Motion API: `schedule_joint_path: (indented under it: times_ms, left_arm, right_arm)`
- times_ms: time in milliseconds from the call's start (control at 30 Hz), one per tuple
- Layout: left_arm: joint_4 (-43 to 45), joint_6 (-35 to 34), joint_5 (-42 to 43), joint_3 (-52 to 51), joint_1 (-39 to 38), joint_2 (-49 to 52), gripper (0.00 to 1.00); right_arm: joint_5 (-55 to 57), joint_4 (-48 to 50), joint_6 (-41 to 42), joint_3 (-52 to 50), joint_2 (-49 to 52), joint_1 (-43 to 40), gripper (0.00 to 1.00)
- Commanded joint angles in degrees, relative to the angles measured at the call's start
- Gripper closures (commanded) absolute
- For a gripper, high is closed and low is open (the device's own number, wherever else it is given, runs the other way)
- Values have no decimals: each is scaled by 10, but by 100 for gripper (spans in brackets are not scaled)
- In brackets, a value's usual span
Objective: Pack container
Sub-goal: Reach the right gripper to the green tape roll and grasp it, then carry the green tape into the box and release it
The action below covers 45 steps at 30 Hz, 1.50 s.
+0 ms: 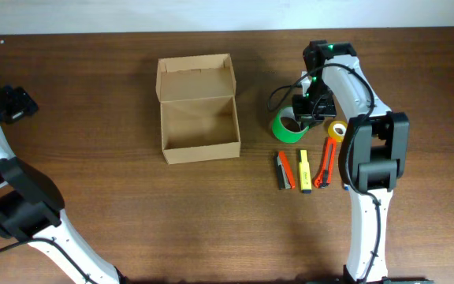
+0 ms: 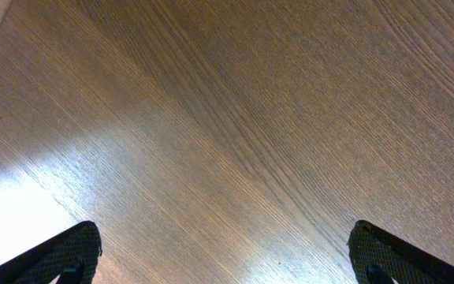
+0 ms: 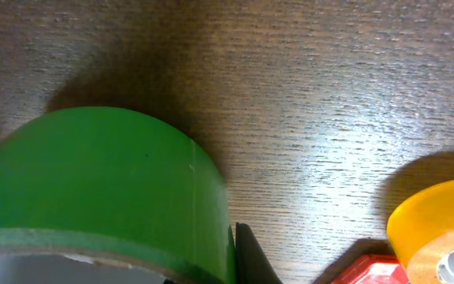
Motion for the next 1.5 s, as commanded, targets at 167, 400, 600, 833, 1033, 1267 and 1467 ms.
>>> schedule_joint_path:
  times_ms: [167,400,600,833,1033,1267,1467]
  left_arm:
    - [1,9,4,-2,0,-10,0]
    - [1,9,4,-2,0,-10,0]
    - [1,9,4,-2,0,-10,0]
    - [1,9,4,-2,0,-10,0]
    - [1,9,4,-2,0,-10,0]
    - [1,9,4,-2,0,-10,0]
    - [1,9,4,-2,0,-10,0]
  right_arm:
    - [20,-63,-26,249,5,3,96]
    - [23,-134,-24,478,-64,4,96]
    - [-15,-118,-20,310,-270,27,96]
    - [64,-44,-20,144,-298,230,96]
    - [47,-12,-20,144,-131,244,96]
    - [15,17,-25,144,-87,259,96]
    - [32,29,-27,144,-58,303,96]
